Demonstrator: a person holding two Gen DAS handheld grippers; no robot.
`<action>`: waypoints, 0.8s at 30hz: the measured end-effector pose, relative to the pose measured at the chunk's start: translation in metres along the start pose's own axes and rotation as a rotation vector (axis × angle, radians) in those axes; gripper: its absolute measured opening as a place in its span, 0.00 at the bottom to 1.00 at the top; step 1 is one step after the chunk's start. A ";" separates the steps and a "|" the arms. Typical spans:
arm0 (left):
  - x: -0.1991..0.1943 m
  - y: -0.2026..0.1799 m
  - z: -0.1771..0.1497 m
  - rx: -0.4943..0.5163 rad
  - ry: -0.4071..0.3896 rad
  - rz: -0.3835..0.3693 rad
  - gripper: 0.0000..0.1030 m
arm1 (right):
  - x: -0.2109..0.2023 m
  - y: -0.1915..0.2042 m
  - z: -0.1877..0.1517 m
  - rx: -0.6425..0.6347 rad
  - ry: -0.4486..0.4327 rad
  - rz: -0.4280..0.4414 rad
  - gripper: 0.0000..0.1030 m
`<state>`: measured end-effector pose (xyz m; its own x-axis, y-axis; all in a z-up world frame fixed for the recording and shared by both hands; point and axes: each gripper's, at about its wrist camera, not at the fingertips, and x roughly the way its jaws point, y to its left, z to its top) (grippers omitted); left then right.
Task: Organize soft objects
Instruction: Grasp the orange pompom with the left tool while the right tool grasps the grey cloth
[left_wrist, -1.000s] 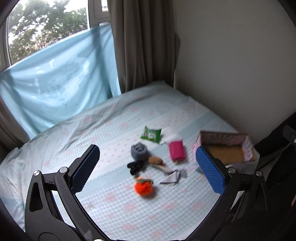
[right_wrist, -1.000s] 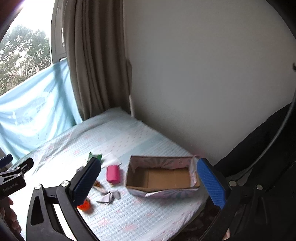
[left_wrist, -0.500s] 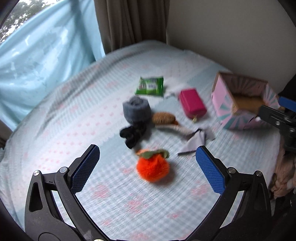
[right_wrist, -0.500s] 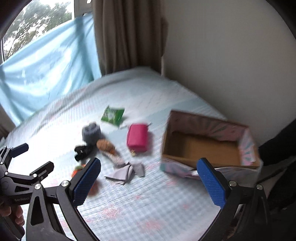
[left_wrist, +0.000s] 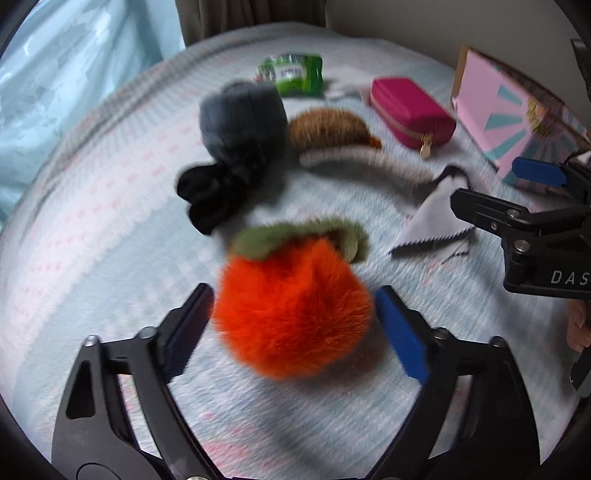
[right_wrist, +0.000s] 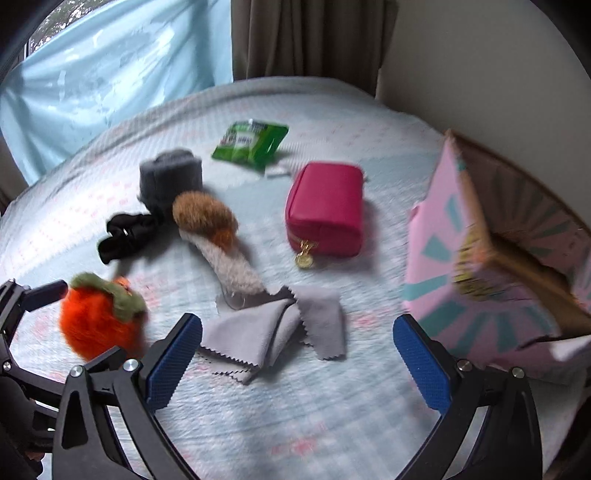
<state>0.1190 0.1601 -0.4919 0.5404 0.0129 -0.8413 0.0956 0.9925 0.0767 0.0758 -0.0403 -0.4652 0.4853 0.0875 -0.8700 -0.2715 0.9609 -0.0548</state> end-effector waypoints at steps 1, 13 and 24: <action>0.006 -0.001 -0.002 0.000 0.006 -0.007 0.79 | 0.006 0.000 -0.001 -0.002 0.007 0.007 1.00; 0.016 -0.014 0.002 0.061 0.001 -0.038 0.40 | 0.041 0.023 -0.008 -0.111 0.041 0.085 0.54; 0.000 -0.017 0.014 0.078 -0.015 0.002 0.27 | 0.032 0.018 -0.003 -0.060 0.053 0.120 0.15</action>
<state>0.1291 0.1415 -0.4857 0.5535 0.0123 -0.8328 0.1587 0.9800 0.1199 0.0839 -0.0205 -0.4951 0.4024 0.1858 -0.8964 -0.3752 0.9266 0.0236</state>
